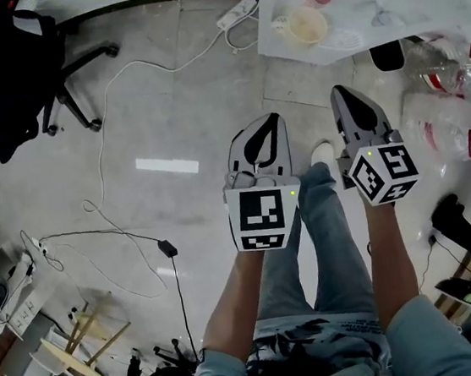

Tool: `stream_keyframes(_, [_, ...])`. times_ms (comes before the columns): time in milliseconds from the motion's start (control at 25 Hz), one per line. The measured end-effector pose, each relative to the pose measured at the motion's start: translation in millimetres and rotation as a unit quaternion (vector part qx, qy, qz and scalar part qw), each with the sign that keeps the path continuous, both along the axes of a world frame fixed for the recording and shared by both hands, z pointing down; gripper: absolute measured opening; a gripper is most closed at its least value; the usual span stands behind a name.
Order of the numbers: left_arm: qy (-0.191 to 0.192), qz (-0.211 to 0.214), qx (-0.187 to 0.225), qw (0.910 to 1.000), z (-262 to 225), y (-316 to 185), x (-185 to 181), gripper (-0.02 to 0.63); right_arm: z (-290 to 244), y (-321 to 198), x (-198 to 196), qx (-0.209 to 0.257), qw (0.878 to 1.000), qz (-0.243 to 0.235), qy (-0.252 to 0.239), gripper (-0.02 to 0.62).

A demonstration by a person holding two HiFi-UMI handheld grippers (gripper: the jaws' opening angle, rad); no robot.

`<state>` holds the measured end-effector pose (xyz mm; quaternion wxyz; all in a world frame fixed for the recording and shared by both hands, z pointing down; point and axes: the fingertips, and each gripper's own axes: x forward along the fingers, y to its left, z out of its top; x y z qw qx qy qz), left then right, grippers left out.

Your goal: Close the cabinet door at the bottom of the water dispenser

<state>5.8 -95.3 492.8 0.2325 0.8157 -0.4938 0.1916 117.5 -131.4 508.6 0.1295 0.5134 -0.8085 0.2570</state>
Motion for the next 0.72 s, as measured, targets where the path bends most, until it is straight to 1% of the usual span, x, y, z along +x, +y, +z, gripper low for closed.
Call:
stream_keyframes(80, [0.005,-0.01,0.02,0.9997,-32,-4,-8,0.008,-41,3,-2,0.016,1.0,0.01,-0.006,0.029])
stream_keyframes(160, [0.006,-0.009,0.062,0.998,-71,-15,-12,0.008,-81,1,-3,0.04,0.999,0.022,-0.005,0.028])
stream_keyframes(240, [0.004,-0.003,0.109,0.9941,-114,-28,-13,0.008,-115,-2,-8,0.059,0.998,0.029,-0.004,0.029])
stream_keyframes(320, [0.002,-0.001,0.139,0.9903,-153,-33,-16,0.008,-147,1,-12,0.072,0.997,0.036,-0.005,0.028])
stream_keyframes(440, [-0.004,-0.003,0.168,0.9858,-210,-32,-22,0.008,-197,9,-15,0.09,0.994,0.055,-0.013,0.029])
stream_keyframes(560, [-0.009,-0.011,0.207,0.9783,-269,-41,-28,0.008,-256,3,-19,0.135,0.988,0.065,-0.025,0.029])
stream_keyframes(640, [-0.007,-0.016,0.226,0.9739,-304,-45,-30,0.008,-297,-1,-24,0.169,0.983,0.055,-0.037,0.028])
stream_keyframes(720, [-0.007,-0.027,0.232,0.9723,-333,-41,-34,0.008,-334,3,-33,0.196,0.979,0.036,-0.049,0.028])
